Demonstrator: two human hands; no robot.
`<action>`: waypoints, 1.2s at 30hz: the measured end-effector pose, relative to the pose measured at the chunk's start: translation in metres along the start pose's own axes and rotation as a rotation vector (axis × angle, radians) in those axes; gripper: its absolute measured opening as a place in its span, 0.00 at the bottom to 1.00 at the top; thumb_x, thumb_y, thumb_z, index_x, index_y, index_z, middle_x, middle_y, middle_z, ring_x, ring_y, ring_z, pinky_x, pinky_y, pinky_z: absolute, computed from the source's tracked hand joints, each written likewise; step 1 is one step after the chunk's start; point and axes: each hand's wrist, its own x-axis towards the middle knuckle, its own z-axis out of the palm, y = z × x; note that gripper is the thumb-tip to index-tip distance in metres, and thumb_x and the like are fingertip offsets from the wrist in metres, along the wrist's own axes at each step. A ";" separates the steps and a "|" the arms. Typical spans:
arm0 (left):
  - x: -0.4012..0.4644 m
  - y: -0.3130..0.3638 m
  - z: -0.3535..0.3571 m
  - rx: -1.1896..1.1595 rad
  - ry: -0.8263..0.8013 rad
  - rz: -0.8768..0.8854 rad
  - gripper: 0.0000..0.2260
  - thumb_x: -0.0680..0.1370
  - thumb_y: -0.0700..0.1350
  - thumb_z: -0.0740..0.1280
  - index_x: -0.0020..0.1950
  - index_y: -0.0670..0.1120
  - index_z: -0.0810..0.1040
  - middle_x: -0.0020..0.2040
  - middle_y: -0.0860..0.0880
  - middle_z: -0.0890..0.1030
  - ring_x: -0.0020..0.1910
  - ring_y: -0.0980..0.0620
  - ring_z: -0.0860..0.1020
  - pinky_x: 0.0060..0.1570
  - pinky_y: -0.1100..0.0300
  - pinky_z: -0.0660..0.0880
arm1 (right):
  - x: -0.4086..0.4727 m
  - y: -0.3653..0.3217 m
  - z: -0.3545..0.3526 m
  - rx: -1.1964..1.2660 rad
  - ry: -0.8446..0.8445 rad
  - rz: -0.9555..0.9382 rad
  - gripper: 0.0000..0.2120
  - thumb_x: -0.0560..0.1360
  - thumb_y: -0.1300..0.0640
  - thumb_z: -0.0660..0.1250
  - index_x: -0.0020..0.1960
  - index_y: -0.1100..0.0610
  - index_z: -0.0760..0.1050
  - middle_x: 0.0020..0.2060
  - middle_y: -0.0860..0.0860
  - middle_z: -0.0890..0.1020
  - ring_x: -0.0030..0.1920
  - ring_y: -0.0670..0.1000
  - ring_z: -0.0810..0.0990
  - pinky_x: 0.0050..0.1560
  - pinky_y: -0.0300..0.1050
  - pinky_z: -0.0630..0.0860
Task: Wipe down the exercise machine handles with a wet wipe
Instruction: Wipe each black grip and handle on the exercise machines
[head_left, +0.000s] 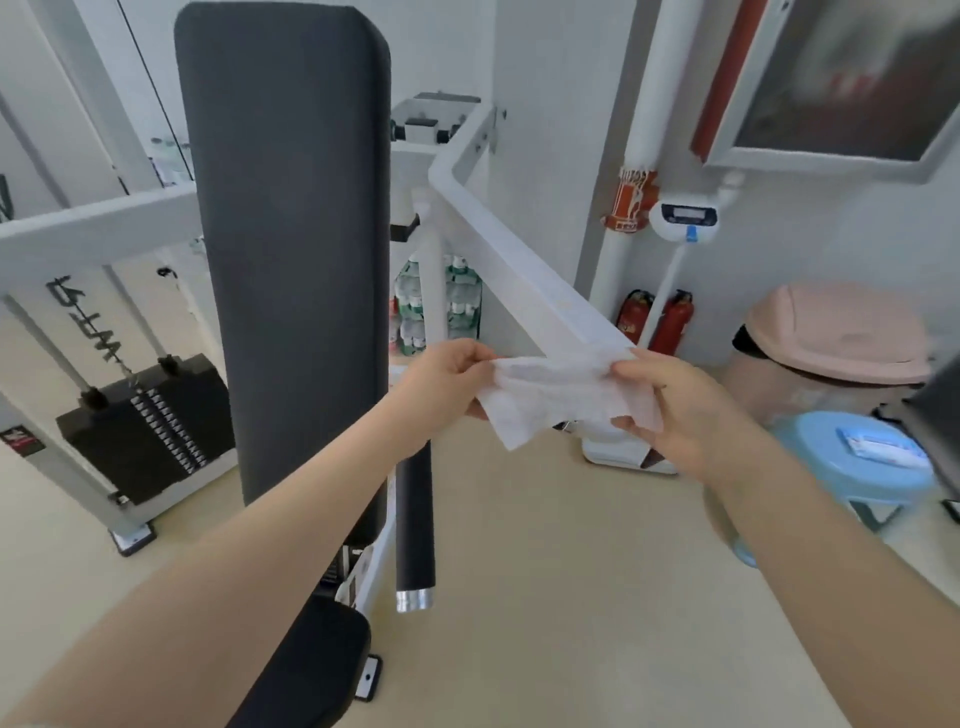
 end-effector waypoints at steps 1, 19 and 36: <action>0.005 0.002 0.001 -0.016 -0.023 -0.021 0.09 0.80 0.39 0.58 0.53 0.39 0.76 0.42 0.47 0.81 0.32 0.61 0.80 0.33 0.69 0.77 | 0.005 -0.006 -0.001 0.034 0.020 0.011 0.09 0.77 0.62 0.58 0.51 0.59 0.76 0.44 0.54 0.80 0.42 0.52 0.78 0.41 0.42 0.74; 0.023 -0.010 0.024 -0.540 -0.180 -0.246 0.07 0.78 0.34 0.58 0.53 0.36 0.75 0.45 0.40 0.80 0.42 0.48 0.81 0.43 0.60 0.81 | 0.021 0.065 0.022 -1.348 0.127 -0.873 0.17 0.68 0.49 0.67 0.52 0.58 0.76 0.53 0.53 0.77 0.53 0.54 0.73 0.52 0.45 0.69; 0.023 -0.033 -0.012 0.851 0.122 0.317 0.17 0.76 0.41 0.65 0.65 0.49 0.74 0.63 0.50 0.77 0.62 0.46 0.72 0.60 0.51 0.69 | 0.022 0.095 0.039 -1.423 0.199 -0.811 0.26 0.80 0.45 0.48 0.60 0.63 0.76 0.60 0.61 0.78 0.62 0.60 0.76 0.63 0.51 0.69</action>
